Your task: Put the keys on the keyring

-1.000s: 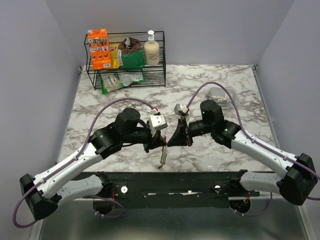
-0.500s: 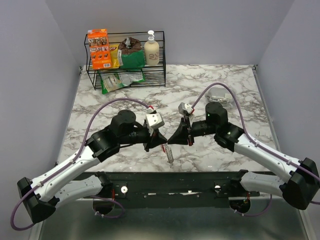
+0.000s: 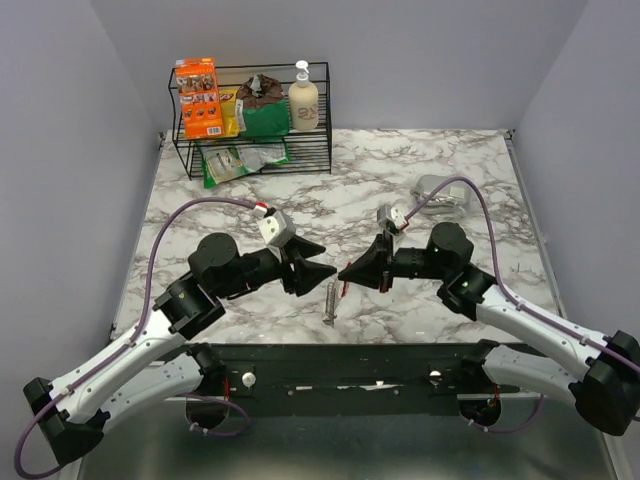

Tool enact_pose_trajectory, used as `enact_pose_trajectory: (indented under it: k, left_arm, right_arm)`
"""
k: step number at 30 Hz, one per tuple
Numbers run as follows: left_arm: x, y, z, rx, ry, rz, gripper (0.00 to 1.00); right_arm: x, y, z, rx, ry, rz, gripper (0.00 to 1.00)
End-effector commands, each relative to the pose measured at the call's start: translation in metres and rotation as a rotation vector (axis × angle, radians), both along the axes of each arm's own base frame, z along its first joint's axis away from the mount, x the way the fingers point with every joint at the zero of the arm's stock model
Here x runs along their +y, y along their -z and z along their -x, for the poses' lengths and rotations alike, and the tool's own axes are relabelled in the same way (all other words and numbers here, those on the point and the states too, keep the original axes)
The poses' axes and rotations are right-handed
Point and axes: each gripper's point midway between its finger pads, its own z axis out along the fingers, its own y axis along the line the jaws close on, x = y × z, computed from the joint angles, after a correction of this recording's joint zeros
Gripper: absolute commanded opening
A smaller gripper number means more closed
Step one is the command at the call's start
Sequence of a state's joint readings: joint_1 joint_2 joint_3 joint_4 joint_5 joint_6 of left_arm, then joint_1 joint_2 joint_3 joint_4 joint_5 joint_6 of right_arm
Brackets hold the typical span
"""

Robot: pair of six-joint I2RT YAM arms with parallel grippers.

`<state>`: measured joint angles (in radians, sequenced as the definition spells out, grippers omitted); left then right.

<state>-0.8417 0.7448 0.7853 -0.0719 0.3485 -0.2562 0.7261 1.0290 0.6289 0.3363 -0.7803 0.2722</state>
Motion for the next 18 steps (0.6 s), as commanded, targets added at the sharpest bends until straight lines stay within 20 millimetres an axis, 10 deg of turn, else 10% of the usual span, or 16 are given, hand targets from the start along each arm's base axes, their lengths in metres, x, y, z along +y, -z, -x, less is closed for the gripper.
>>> enact_pose_trajectory:
  k: [1, 18]
  left_arm:
    - [0.001, -0.014, 0.000, 0.006, 0.011, 0.101, 0.65]
    - [0.001, -0.023, 0.017, 0.009, 0.245, 0.282, 0.63]
  right_arm:
    - [-0.007, -0.035, -0.008, -0.100, 0.091, -0.134, 0.01]
    - [-0.030, -0.088, 0.014, -0.215, 0.113, -0.382, 0.01]
